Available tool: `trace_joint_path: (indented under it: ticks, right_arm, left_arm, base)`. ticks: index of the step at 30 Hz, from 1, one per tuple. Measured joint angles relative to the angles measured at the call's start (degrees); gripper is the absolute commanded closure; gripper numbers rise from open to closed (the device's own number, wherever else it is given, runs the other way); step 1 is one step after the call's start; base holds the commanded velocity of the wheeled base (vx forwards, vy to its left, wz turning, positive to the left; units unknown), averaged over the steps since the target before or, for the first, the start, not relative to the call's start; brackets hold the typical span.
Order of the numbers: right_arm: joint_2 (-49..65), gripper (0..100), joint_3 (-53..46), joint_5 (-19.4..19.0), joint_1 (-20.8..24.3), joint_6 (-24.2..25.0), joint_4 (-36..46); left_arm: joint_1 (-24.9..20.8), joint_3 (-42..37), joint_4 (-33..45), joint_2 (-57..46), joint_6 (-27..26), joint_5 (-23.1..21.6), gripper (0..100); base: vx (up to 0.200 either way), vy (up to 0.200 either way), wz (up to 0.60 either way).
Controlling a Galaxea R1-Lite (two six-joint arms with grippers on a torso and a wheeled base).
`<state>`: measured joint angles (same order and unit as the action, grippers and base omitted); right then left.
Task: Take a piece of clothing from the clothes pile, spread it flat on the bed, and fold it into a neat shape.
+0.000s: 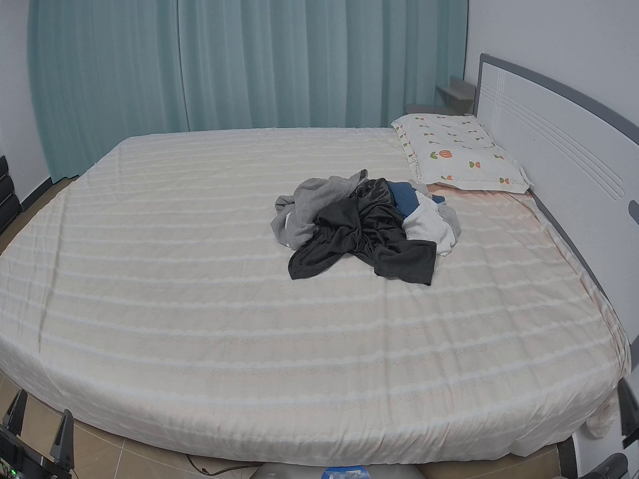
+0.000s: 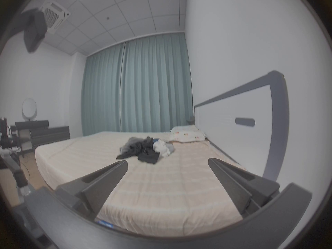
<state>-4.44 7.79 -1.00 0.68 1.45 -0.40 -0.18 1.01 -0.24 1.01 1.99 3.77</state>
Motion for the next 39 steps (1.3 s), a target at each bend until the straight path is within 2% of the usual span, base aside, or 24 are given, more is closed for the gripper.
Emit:
trace_joint_path:
  ticks: [8,24,39]
  right_arm:
    - [-15.8,0,10.0,-2.3,0.8,1.9,-1.8]
    - [-59.8,0,18.9,-3.2,6.0,10.4,-18.4]
    - [-103.3,0,43.4,-3.0,11.3,21.4,-26.6]
  left_arm:
    - [0.0,0.0,0.0,0.0,0.0,0.1,0]
    - [0.0,0.0,0.0,0.0,0.4,0.6,0]
    - [0.1,0.0,0.0,0.0,0.8,1.0,0]
  base:
    - [0.000,0.000,0.00]
    - [0.000,0.000,0.00]
    - [0.000,0.000,0.00]
